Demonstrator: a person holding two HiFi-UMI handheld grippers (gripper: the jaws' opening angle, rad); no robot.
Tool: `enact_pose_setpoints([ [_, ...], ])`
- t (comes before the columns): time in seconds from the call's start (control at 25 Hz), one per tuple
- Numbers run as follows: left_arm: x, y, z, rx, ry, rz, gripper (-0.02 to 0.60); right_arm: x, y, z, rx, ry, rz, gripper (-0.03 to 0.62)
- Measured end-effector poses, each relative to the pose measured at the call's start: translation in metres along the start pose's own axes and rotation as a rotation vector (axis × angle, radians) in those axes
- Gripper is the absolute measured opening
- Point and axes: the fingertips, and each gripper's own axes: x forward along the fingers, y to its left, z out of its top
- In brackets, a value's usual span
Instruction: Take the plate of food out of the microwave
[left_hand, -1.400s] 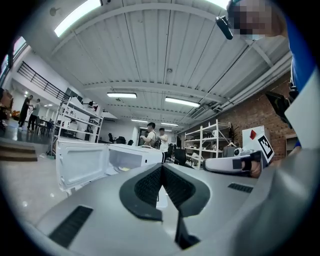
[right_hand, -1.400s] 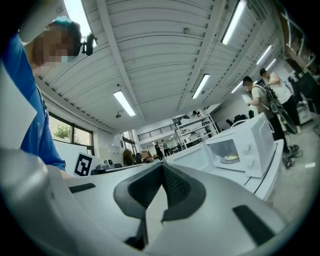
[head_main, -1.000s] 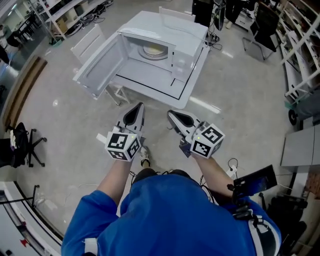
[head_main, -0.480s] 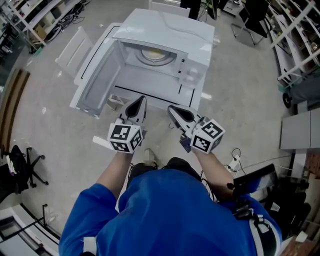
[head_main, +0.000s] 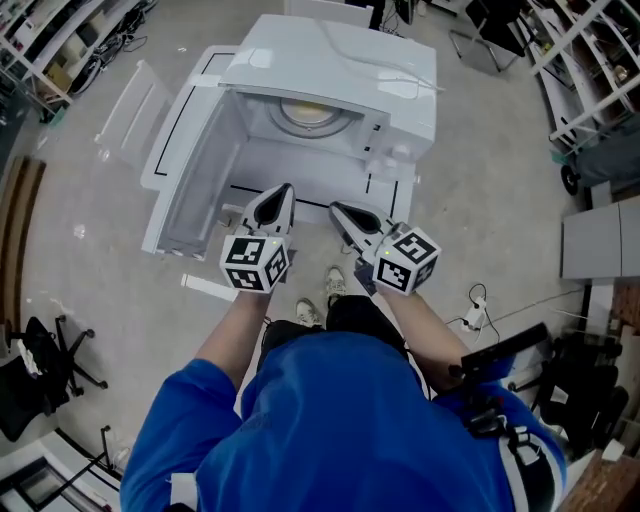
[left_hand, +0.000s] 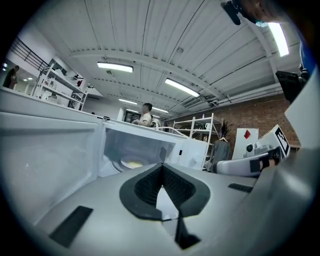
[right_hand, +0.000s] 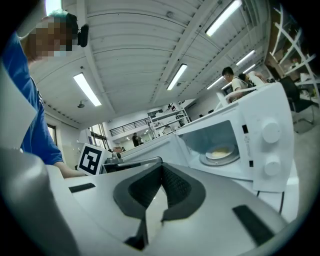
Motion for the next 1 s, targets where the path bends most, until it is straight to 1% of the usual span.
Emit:
enact_pose_setpoints([
  [0.2, 0.036, 0.019, -0.008, -0.012, 0.040, 0.024, 0.008, 0.009, -0.026, 0.000, 0.016, 0.023, -0.012, -0.009],
  [0.48, 0.086, 0.043, -0.018, -0.003, 0.081, 0.038, 0.008, 0.030, -0.062, 0.007, 0.025, 0.038, -0.033, -0.009],
  [0.6, 0.103, 0.055, -0.024, -0.025, 0.096, 0.058, 0.008, 0.039, -0.073, 0.004, 0.035, 0.054, -0.031, -0.009],
  [0.72, 0.121, 0.066, -0.031, -0.064, 0.121, 0.081, 0.008, 0.046, -0.083, 0.000, 0.052, 0.070, -0.034, -0.009],
  [0.8, 0.131, 0.073, -0.034, -0.067, 0.139, 0.095, 0.008, 0.051, -0.089, -0.001, 0.060, 0.077, -0.034, -0.009],
  [0.88, 0.142, 0.079, -0.037, -0.013, 0.167, 0.103, 0.008, 0.055, -0.094, -0.003, 0.066, 0.085, -0.033, -0.009],
  [1.0, 0.156, 0.084, -0.041, 0.118, 0.214, 0.099, 0.008, 0.060, -0.098, -0.005, 0.075, 0.094, -0.029, -0.009],
])
